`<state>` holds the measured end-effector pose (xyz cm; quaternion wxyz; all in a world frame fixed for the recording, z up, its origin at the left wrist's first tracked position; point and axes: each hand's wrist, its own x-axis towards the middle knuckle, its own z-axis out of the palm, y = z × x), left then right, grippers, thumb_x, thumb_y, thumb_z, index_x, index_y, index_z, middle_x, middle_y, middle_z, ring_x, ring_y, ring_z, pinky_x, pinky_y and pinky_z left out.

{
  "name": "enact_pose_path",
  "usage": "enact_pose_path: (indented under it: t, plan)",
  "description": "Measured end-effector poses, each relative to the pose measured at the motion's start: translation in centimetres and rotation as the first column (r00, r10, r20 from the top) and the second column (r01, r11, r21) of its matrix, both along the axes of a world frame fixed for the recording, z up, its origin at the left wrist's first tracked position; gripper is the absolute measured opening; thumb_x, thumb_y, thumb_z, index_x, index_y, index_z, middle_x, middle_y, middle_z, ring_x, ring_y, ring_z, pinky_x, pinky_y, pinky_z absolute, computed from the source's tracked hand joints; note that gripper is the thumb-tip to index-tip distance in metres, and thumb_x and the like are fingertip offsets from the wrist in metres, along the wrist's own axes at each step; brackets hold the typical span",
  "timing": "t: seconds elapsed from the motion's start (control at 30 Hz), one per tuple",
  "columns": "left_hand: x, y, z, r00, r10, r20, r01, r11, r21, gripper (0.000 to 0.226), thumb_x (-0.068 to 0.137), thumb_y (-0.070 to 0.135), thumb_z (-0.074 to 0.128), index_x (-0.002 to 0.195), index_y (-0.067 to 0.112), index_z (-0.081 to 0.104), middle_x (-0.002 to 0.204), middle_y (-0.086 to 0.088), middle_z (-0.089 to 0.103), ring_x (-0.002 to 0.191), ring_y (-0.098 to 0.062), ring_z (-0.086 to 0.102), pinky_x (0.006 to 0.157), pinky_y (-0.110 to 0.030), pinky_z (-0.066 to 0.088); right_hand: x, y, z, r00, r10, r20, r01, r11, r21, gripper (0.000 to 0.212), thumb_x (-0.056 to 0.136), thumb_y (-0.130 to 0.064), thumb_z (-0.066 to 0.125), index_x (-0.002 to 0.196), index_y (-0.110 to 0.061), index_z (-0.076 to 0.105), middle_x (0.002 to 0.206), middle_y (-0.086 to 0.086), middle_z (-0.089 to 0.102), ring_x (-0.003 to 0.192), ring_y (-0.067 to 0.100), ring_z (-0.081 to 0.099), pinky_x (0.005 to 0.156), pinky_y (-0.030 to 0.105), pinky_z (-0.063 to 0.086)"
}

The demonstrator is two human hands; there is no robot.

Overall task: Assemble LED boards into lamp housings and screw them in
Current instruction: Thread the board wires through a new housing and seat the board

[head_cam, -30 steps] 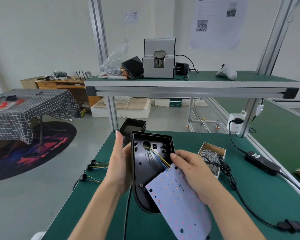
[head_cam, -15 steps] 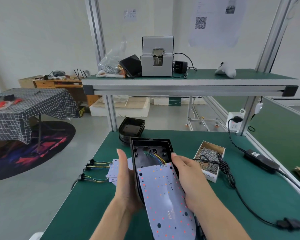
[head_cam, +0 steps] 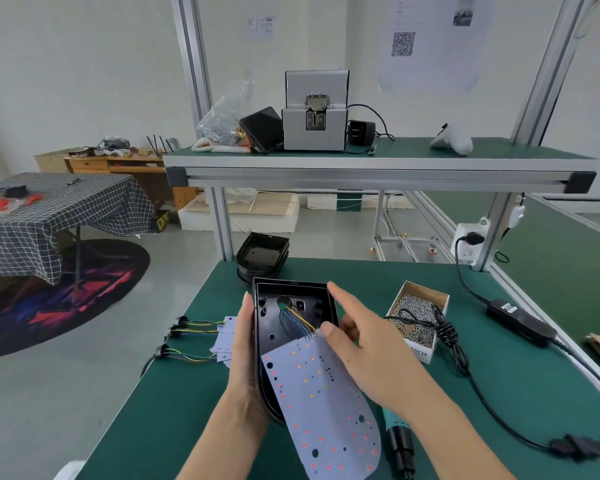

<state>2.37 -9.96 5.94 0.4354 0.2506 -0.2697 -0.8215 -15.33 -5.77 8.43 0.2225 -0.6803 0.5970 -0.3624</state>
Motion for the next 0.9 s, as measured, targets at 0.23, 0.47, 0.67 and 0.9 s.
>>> enact_pose_path:
  t: [0.23, 0.47, 0.67, 0.9]
  plan:
    - [0.4, -0.8, 0.5, 0.998, -0.047, -0.045, 0.047, 0.999, -0.008, 0.085, 0.077, 0.079, 0.066, 0.120, 0.007, 0.074, 0.118, -0.011, 0.071, 0.103, -0.029, 0.071, 0.092, -0.039, 0.056, 0.0, 0.7, 0.3, 0.943, 0.074, -0.325, -0.184, 0.928, -0.323, 0.045, 0.097, -0.043, 0.059, 0.142, -0.042, 0.054, 0.144, -0.024, 0.043, 0.141, 0.005, 0.032, 0.112, 0.033, 0.024]
    - [0.9, -0.8, 1.3, 0.992, -0.115, 0.050, 0.123, 0.970, -0.209, 0.092, 0.098, 0.077, 0.037, 0.139, -0.001, 0.060, 0.136, -0.020, 0.064, 0.132, -0.030, 0.058, 0.114, -0.041, 0.038, -0.4, -0.5, 2.1, 0.872, 0.330, -0.361, -0.372, 0.927, -0.053, 0.026, 0.097, -0.043, 0.066, 0.122, -0.042, 0.061, 0.106, -0.020, 0.054, 0.115, -0.006, 0.039, 0.110, 0.021, 0.010]
    - [0.3, -0.7, -1.8, 0.991, -0.130, -0.017, 0.127, 0.987, -0.096, 0.077, 0.087, 0.076, 0.057, 0.107, 0.006, 0.080, 0.106, -0.018, 0.077, 0.097, -0.032, 0.076, 0.080, -0.038, 0.061, -1.1, -0.9, 3.0, 0.962, 0.271, 0.035, -0.271, 0.963, -0.003, 0.013, 0.101, -0.033, 0.065, 0.104, -0.045, 0.061, 0.098, -0.005, 0.066, 0.092, 0.017, 0.059, 0.080, 0.027, 0.049]
    - [-1.4, -0.7, -1.3, 1.000, 0.000, 0.007, 0.000, 0.999, -0.038, 0.076, 0.091, 0.075, 0.048, 0.123, 0.012, 0.076, 0.124, -0.016, 0.073, 0.108, -0.032, 0.072, 0.091, -0.042, 0.060, 0.0, -1.9, 2.1, 0.971, 0.061, 0.229, -0.034, 0.992, -0.120, 0.014, 0.102, -0.024, 0.064, 0.103, -0.038, 0.062, 0.089, -0.017, 0.065, 0.072, 0.000, 0.058, 0.069, 0.017, 0.045]
